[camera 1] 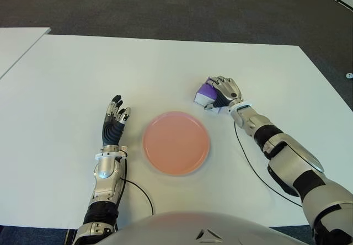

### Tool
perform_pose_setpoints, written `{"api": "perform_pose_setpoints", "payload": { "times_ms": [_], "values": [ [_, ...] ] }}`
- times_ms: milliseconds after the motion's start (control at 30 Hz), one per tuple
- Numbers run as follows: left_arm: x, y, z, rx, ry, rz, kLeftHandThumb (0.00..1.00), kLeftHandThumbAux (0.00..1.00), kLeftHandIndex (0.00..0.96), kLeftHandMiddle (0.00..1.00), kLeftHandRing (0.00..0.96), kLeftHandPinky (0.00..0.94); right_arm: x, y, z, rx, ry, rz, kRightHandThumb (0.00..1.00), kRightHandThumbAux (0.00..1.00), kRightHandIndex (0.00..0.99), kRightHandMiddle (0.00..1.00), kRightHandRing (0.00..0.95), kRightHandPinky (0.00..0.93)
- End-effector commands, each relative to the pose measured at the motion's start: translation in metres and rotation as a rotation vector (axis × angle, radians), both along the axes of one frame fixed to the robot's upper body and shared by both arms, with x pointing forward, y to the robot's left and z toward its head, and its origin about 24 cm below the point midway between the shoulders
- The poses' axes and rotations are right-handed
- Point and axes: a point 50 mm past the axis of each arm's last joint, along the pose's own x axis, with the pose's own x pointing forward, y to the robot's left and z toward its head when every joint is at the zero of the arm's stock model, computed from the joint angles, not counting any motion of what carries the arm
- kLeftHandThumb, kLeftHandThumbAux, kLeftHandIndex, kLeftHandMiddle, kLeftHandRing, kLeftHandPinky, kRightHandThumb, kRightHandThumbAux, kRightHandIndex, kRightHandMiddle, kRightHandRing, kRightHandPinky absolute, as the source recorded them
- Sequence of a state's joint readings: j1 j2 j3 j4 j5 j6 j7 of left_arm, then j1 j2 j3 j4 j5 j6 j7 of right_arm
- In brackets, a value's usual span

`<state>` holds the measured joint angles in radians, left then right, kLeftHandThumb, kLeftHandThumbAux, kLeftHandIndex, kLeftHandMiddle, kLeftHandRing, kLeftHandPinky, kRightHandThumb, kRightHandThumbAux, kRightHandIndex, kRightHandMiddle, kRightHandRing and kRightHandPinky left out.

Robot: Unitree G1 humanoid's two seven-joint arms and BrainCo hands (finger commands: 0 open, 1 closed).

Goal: Put the tissue paper into the plate.

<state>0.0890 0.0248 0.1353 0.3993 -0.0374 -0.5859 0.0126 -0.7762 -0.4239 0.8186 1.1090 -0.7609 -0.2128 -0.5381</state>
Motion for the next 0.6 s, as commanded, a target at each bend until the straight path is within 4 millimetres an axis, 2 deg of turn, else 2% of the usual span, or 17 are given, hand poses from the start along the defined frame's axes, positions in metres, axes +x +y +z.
{"api": "perform_pose_setpoints", "payload": {
  "times_ms": [33,300,433,600],
  "values": [
    [-0.0258,0.0018,-0.0268,-0.002,0.135,0.038,0.0,0.484,0.0,0.0,0.0,0.0,-0.0977,-0.02,-0.1175,-0.121,0.638,-0.028,0.855,0.679,0.399,0.534,0.842,0.794],
    [-0.0271,0.0033,-0.0275,-0.001,0.137,0.045,0.0,0.483,0.0,0.0,0.0,0.0,-0.1008,-0.0198,-0.1188,-0.072,0.643,-0.037,0.857,0.678,0.402,0.538,0.838,0.716],
    [-0.0272,0.0035,-0.028,0.001,0.136,0.05,0.0,0.489,0.0,0.0,0.0,0.0,-0.1014,-0.02,-0.119,-0.054,0.644,-0.045,0.858,0.677,0.403,0.539,0.834,0.718],
    [-0.0267,0.003,-0.0285,0.0,0.135,0.049,0.0,0.494,0.0,0.005,0.0,0.0,-0.1019,-0.0196,-0.1197,-0.056,0.645,-0.047,0.858,0.677,0.403,0.538,0.837,0.766]
  ]
}}
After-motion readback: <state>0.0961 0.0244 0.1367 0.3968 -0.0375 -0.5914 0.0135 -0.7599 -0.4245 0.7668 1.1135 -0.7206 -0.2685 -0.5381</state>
